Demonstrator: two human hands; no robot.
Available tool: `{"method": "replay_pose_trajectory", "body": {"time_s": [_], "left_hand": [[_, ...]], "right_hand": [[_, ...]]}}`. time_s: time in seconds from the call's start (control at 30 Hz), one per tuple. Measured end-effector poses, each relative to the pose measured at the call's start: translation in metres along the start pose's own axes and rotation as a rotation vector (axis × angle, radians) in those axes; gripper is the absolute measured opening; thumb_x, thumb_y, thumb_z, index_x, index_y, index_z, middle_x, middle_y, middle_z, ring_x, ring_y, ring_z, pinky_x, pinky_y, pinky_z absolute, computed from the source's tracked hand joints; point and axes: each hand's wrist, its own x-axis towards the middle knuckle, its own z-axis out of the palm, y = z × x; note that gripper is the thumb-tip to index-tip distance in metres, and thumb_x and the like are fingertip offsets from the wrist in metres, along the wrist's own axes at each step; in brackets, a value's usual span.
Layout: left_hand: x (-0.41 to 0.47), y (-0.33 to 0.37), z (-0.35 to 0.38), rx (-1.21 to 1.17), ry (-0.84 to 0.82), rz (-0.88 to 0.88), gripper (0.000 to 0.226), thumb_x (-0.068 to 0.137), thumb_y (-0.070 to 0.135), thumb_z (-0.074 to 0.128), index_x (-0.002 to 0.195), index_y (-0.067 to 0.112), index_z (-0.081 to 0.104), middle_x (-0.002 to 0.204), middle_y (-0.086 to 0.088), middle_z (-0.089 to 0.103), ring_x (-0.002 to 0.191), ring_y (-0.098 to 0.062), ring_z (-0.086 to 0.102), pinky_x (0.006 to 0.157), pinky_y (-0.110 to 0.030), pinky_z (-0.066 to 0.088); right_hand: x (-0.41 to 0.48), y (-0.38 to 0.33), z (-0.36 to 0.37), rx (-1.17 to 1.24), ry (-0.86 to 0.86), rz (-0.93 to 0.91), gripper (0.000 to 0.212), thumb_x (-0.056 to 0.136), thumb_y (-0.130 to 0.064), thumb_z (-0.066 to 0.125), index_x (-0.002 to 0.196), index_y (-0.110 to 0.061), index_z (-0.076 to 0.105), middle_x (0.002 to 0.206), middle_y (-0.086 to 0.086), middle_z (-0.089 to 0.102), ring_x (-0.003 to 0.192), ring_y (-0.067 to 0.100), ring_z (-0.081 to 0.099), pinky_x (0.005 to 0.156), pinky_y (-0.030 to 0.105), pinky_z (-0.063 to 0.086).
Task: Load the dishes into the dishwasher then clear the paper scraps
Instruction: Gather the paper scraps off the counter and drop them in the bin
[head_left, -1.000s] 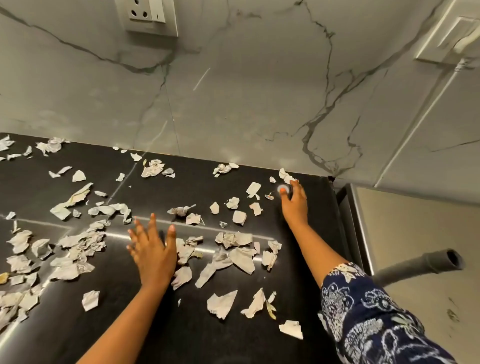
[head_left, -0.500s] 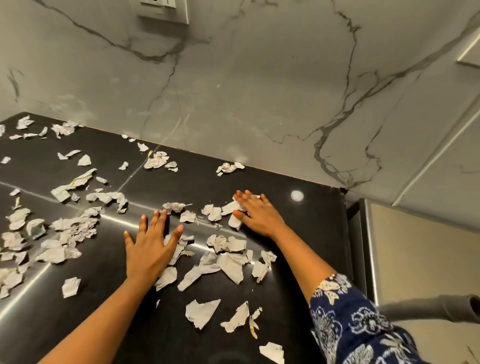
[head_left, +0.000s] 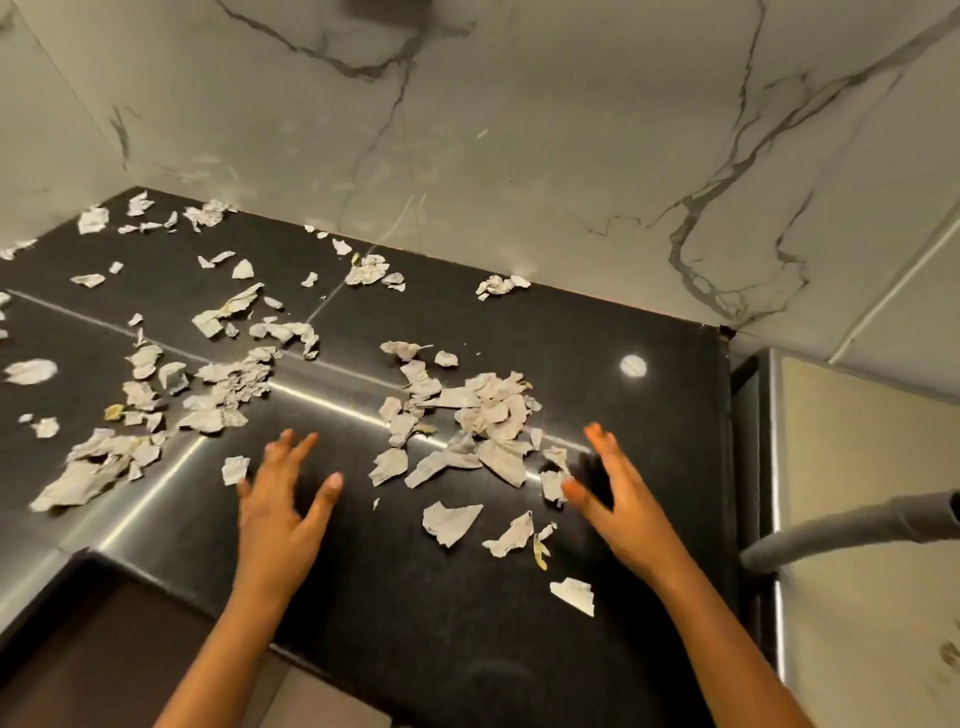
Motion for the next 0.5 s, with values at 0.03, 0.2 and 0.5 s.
{"method": "replay_pose_trajectory", "body": {"time_s": [0.03, 0.2, 0.5], "left_hand": [[-0.012, -0.01, -0.006, 0.101, 0.046, -0.057, 0.075, 0.084, 0.059, 0.052, 0.146, 0.021, 0.035, 0.158, -0.009, 0.022, 0.147, -0.024, 0.013, 0.117, -0.053, 0.006], [-0.018, -0.021, -0.008, 0.381, -0.103, -0.265, 0.114, 0.068, 0.081, 0.042, 0.154, 0.017, 0.001, 0.159, -0.02, -0.005, 0.147, -0.035, -0.003, 0.118, -0.049, 0.004], [0.034, -0.006, 0.018, 0.394, -0.395, 0.211, 0.097, 0.071, 0.089, 0.005, 0.152, 0.035, 0.002, 0.157, 0.016, -0.003, 0.148, -0.012, -0.003, 0.119, -0.045, -0.002]], "right_hand": [[-0.02, 0.007, 0.007, -0.099, -0.017, -0.01, 0.097, 0.073, -0.078, 0.041, 0.148, -0.036, -0.003, 0.155, -0.017, -0.014, 0.142, 0.002, -0.012, 0.119, 0.035, 0.001], [-0.039, -0.002, 0.061, -0.558, -0.027, -0.081, 0.126, 0.059, -0.092, 0.037, 0.14, -0.026, -0.034, 0.144, -0.001, -0.046, 0.136, 0.016, -0.037, 0.11, 0.04, -0.019], [0.065, -0.046, 0.099, -0.4, -0.043, -0.262, 0.093, 0.077, -0.075, 0.026, 0.145, -0.032, -0.02, 0.155, -0.007, -0.023, 0.144, 0.016, -0.014, 0.118, 0.046, 0.001]]}}
